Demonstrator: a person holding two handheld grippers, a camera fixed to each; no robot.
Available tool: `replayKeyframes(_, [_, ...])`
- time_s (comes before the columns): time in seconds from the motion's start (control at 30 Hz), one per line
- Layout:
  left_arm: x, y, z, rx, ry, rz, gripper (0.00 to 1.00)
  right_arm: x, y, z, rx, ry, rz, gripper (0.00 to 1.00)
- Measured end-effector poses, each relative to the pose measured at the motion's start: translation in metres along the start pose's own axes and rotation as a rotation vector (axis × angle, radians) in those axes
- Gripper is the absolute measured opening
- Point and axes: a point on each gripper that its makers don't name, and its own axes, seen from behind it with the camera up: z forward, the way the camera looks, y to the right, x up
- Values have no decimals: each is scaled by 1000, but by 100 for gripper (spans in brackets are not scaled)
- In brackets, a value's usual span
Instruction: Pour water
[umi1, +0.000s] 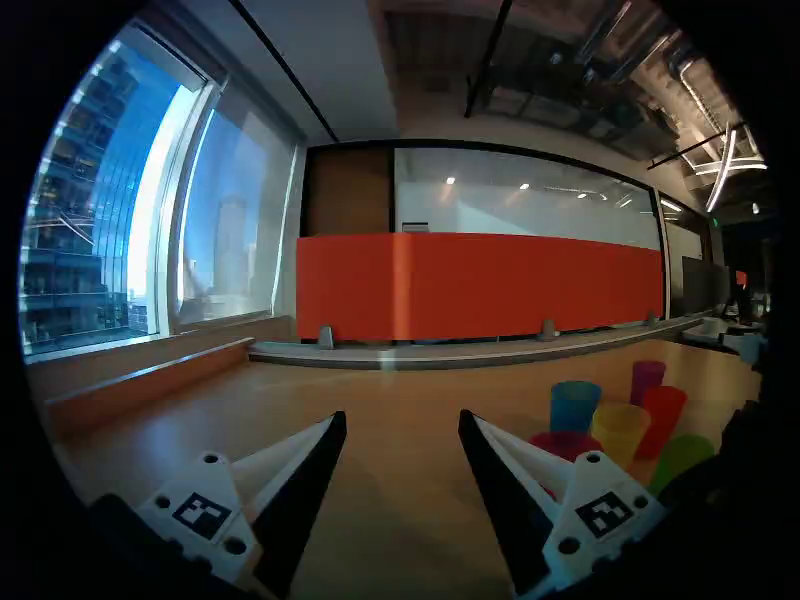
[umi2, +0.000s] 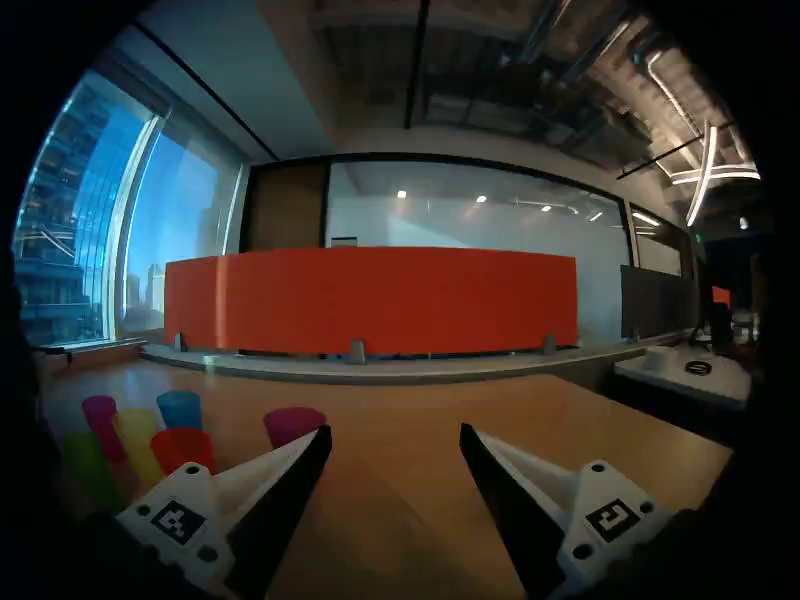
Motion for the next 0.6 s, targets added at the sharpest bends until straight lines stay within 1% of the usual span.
replayKeyframes(0.3, [-1, 0, -1, -2, 0, 0, 83, -2, 0, 0, 2, 2, -2, 99])
replayKeyframes(0.5, [-2, 6, 0, -35, -19, 1, 83, -4, 1, 0, -4, -19, -11, 99])
replayKeyframes(0.6, [7, 7, 0, -47, -19, -4, 83, 1, 1, -1, -3, -36, -16, 99])
